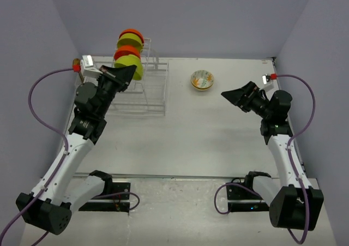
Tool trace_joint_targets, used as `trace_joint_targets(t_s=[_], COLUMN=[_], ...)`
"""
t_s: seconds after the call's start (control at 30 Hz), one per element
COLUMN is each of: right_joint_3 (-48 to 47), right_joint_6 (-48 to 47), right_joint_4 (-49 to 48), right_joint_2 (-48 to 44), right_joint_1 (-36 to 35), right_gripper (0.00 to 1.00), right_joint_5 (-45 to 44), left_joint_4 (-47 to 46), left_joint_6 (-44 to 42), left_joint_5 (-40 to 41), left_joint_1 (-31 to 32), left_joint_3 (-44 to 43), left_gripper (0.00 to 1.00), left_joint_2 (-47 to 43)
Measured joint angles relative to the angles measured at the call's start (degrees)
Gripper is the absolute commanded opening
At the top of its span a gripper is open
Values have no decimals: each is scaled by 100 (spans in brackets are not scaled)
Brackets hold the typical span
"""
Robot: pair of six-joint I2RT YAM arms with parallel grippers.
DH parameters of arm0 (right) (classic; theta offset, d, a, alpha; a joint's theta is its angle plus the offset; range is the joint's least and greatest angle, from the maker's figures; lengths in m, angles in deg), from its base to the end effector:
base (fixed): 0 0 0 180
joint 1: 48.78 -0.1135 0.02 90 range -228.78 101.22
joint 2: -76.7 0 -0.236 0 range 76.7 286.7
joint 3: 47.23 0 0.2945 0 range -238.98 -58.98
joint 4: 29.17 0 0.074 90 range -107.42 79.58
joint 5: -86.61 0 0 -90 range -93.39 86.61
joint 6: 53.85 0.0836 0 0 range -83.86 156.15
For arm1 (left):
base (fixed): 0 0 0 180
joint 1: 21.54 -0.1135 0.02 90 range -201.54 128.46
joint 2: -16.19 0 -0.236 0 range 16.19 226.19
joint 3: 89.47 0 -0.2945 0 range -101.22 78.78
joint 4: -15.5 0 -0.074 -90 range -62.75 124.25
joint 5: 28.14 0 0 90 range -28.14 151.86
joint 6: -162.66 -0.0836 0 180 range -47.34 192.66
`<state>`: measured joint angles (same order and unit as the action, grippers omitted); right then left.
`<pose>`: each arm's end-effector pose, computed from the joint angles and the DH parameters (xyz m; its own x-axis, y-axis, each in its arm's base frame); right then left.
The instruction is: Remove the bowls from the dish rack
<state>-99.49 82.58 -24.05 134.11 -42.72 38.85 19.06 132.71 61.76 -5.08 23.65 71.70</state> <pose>0.3241 0.0221 0.2617 -0.5421 0.5970 -0.5914 -0.2710 0.5419 0.7955 0.3176 -0.0940 0.3875 -0.1819 -0.8497 -0.4948 0.2552 0.4452 -0.8583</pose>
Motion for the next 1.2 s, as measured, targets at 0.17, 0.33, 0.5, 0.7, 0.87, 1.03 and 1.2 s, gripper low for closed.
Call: trace_joint_targets(t_s=[0.17,0.33,0.5,0.7,0.87,1.03,1.2], right_joint_3=[37,-579,-2430,-3351,-3543,-3641,-3657], right_joint_6=[208,-114,-1150,-2024,-2337,-2424,-2496], right_joint_4=[-243,535,2459,4118,5125,5554,5646], right_joint_2=[-627,-1204,-737,-136,472,785,938], right_joint_1=[-66,-216,-1084,-1834,-2127,-2422,-2597], right_gripper=[99,99,99,98,97,96,86], right_joint_5=[409,352,-793,-1836,-2352,-2592,-2614], left_joint_4=[-317,-223,503,1397,1685,2284,3051], left_joint_6=[-1340,-2767,-4428,-5886,-6891,-7659,-8159], left_joint_5=[-688,-1152,-992,-997,-1134,-1322,-1427], left_joint_1=[1034,2002,3379,3875,4157,4249,4249], left_joint_3=[57,-389,-780,-793,-817,-1174,-1805], left_gripper=[0,0,0,0,0,0,0], left_joint_2=[-295,376,1320,1655,1908,2568,3289])
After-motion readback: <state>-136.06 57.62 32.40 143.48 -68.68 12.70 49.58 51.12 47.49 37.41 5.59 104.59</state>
